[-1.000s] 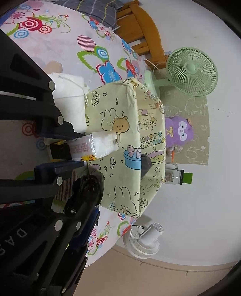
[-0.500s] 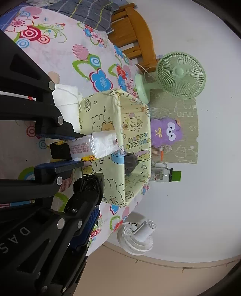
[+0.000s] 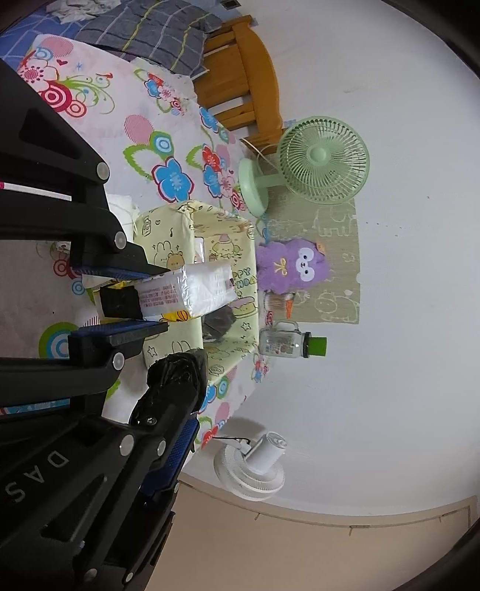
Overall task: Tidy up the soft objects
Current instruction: 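Carry the tissue pack and black bag with both tools over the box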
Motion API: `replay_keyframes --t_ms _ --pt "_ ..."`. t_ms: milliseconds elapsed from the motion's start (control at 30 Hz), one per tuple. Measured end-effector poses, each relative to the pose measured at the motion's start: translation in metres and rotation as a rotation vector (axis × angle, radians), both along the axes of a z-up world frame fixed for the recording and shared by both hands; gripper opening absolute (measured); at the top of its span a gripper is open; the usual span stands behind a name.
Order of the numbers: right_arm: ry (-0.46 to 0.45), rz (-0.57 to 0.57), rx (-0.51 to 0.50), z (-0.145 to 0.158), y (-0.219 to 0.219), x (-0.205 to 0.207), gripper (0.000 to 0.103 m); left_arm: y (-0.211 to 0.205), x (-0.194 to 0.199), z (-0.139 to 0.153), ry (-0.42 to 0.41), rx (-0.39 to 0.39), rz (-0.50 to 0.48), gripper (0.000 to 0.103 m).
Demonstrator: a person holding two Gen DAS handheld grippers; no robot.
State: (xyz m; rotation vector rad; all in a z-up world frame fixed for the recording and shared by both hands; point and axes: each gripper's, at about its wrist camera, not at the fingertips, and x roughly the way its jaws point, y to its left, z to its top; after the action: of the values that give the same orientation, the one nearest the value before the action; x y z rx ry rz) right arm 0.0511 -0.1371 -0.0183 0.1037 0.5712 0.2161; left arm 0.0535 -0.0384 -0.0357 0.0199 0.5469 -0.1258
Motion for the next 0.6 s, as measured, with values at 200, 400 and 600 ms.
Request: replay_keyframes --t_ms 200,400,600 --pt "-0.01 -0.011 0.0 0.014 -0.001 -0.009 0.023 0.0 -0.009 0.015 -0.013 -0.007 -0.003 0.019" --pt "-0.026 -0.011 -0.004 0.029 -0.001 -0.012 0.023 0.0 -0.012 0.027 -0.028 -0.013 -0.002 0.019" --pt "-0.04 -0.019 0.0 0.042 -0.002 -0.009 0.023 0.0 -0.01 0.039 -0.042 -0.016 -0.009 0.019"
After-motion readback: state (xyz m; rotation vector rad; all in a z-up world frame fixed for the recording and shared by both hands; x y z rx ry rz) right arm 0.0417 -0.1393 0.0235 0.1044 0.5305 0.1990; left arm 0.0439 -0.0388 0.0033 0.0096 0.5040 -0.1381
